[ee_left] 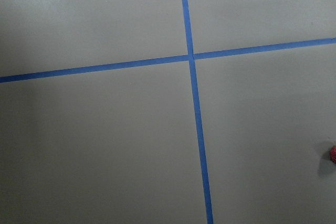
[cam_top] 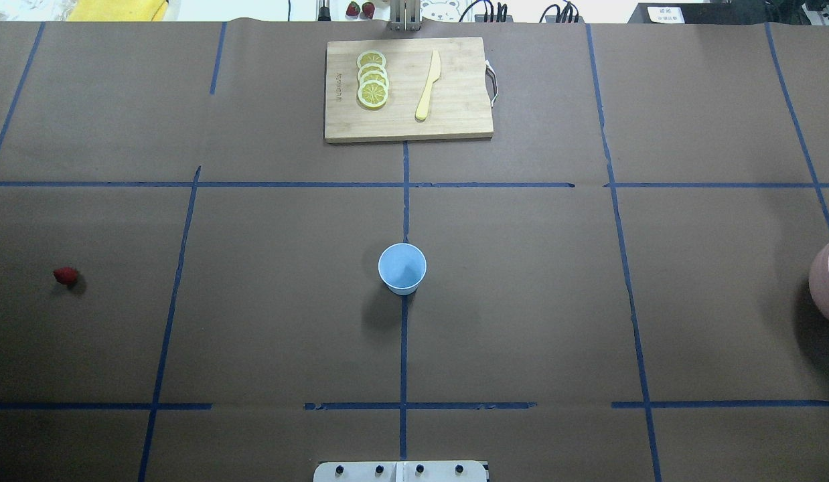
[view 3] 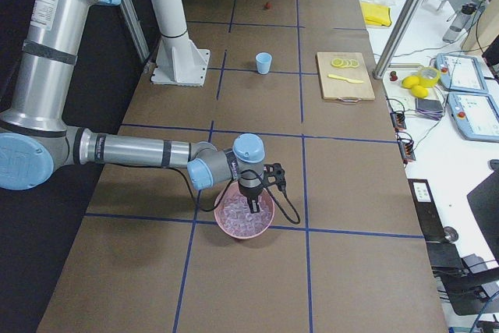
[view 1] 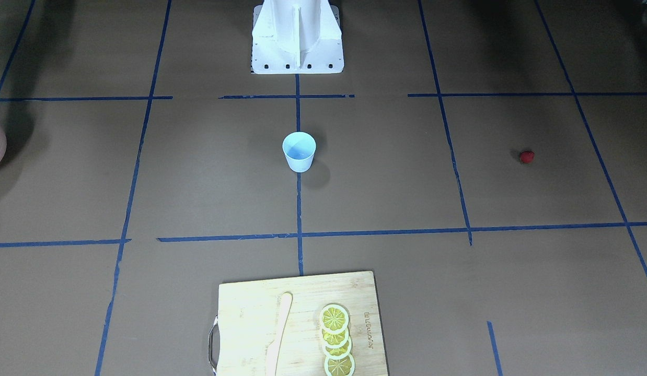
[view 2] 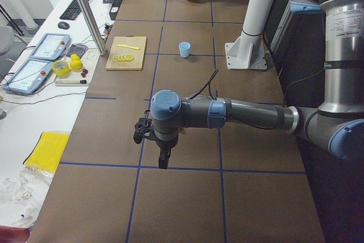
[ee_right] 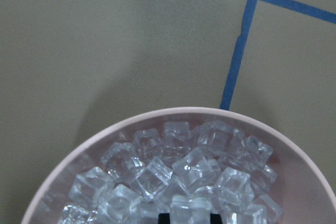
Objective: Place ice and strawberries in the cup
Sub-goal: 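Grasp an ice cube from the pink bowl with the right gripper, then carry the ice cube with the right gripper over the blue cup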
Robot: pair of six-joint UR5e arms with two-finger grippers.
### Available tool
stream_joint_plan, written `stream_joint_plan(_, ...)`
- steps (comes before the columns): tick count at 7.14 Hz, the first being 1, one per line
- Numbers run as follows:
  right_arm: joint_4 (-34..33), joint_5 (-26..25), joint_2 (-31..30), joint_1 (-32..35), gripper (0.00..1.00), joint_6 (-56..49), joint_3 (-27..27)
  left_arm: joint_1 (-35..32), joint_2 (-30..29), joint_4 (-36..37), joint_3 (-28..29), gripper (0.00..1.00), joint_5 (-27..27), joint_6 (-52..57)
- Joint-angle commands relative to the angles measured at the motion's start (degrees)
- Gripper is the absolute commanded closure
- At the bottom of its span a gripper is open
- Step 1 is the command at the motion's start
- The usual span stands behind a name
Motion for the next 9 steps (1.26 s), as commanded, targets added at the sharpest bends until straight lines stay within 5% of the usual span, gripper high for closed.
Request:
stream_joint_plan(1, -3.3, 3.5, 1.0, 3.8, 0.98, 0.0, 5.8, 0.0, 0.0, 0.0, 0.0, 0.00, 0.0, 0.0)
stream_joint_plan(4, -10.8, 3.5, 6.4, 1.5, 1.00, 8.9, 14.5, 0.0, 0.0, 0.0, 0.0, 0.00, 0.0, 0.0)
stream_joint_plan(7, -11.1, 1.2, 18.2, -11.6, 1.00, 24.6, 15.9, 0.1, 0.0, 0.0, -0.1, 0.00, -0.2, 0.0)
stream_joint_plan(9, -12.7, -7.9, 25.2, -23.1, 1.00, 38.9, 15.9, 0.1, -0.2, 0.0, -0.3, 0.00, -0.2, 0.0)
